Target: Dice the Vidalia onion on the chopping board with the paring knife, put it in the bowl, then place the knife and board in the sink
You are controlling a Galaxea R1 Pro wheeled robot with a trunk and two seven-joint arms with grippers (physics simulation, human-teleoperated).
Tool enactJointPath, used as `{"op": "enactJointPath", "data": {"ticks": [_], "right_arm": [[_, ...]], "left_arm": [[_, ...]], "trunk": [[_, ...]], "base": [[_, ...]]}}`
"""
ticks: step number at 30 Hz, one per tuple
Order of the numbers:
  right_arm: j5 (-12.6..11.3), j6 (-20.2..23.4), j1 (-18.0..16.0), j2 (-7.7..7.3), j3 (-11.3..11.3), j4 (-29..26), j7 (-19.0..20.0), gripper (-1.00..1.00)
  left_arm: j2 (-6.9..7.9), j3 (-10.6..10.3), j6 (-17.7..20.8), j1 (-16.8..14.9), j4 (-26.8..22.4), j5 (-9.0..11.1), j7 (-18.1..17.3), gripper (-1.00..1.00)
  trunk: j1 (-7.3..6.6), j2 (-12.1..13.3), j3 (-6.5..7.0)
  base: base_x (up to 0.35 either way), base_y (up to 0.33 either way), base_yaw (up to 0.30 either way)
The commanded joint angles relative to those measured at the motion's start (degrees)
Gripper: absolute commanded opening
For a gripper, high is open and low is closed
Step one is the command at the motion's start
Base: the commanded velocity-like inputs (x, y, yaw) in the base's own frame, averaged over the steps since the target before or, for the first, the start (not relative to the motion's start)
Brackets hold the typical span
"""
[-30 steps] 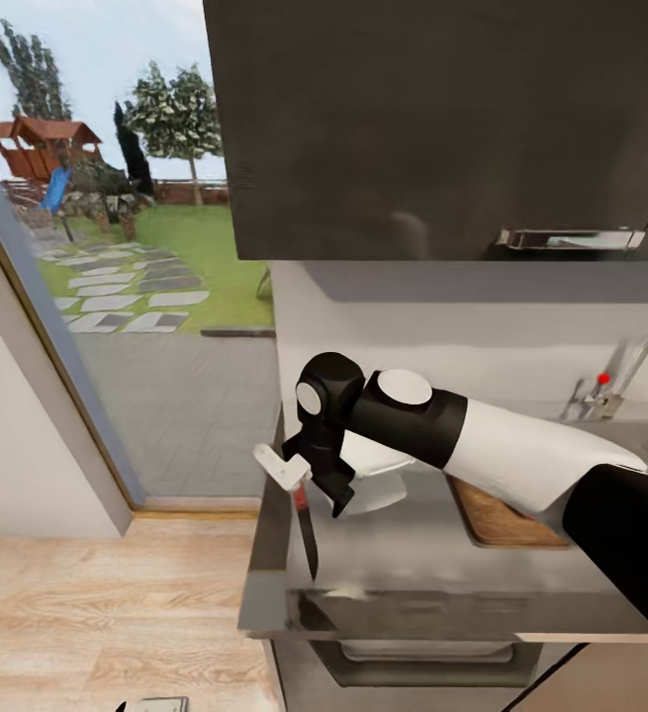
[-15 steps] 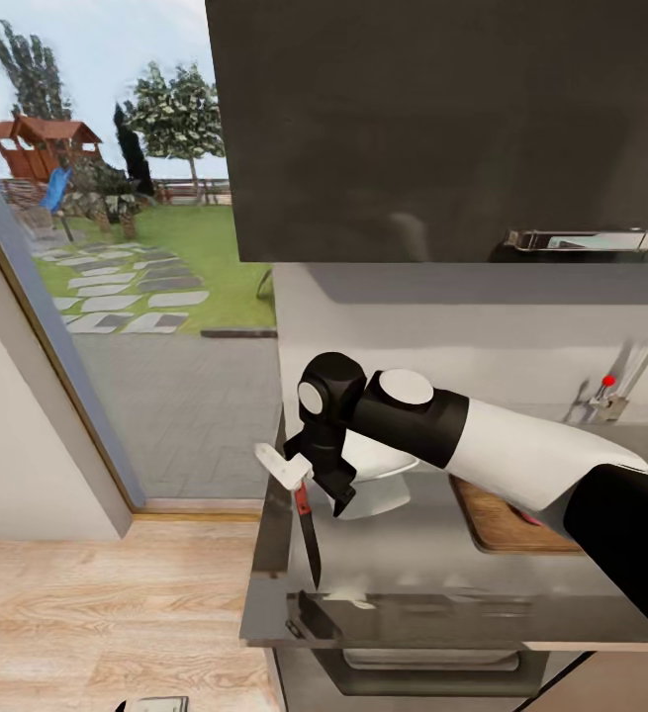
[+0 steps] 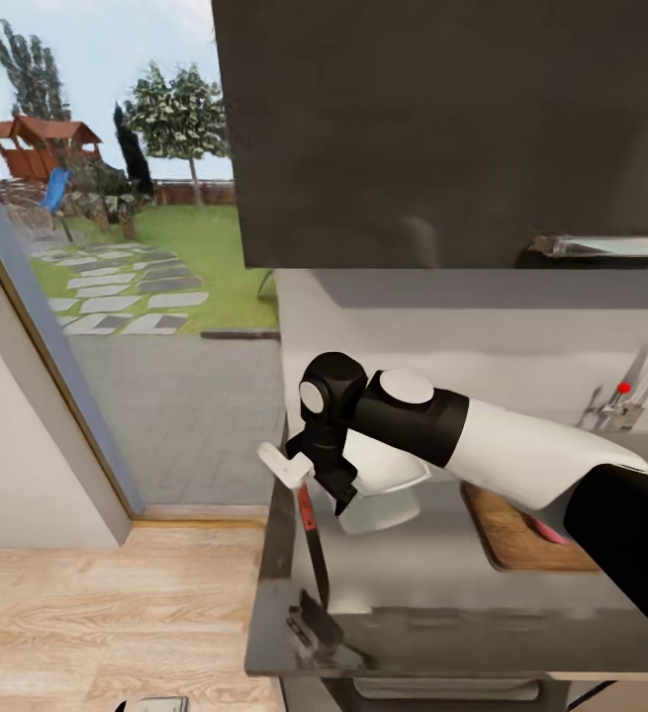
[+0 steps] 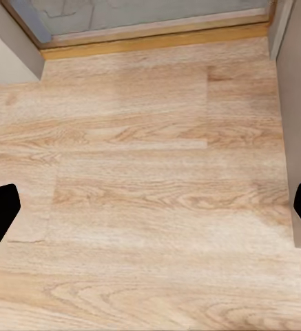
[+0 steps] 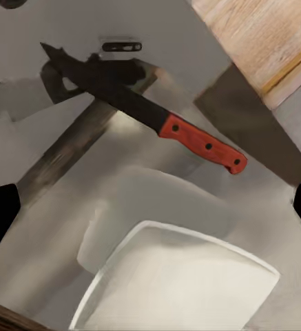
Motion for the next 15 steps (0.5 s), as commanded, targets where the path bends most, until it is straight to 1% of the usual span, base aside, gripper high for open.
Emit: {"op": "enactJointPath", "data": {"ticks": [1, 7, 15], "right_arm": [[0.19, 0.6, -0.08, 0.04, 0.06, -0.02, 0.23, 1.0], [0.19, 0.53, -0.08, 0.07, 0.06, 0.3, -0.03, 1.0], [0.19, 0.52, -0.08, 0.06, 0.06, 0.91, -0.27, 1.0]], "left_arm": [[-0.03, -0.49, -0.24, -0.09, 0.18, 0.28, 0.16, 1.0], [-0.03, -0.49, -0.18, -0.09, 0.18, 0.28, 0.16, 1.0], [-0.03, -0.49, -0.11, -0.09, 0.18, 0.28, 0.16, 1.0]], "trunk": [[0.06, -0.12, -0.12], [0.06, -0.12, -0.12], [0.06, -0.12, -0.12]], "base": [[0.257, 0.146, 0.0], [0.187, 0.091, 0.0], [0.034, 0.011, 0.0]]}}
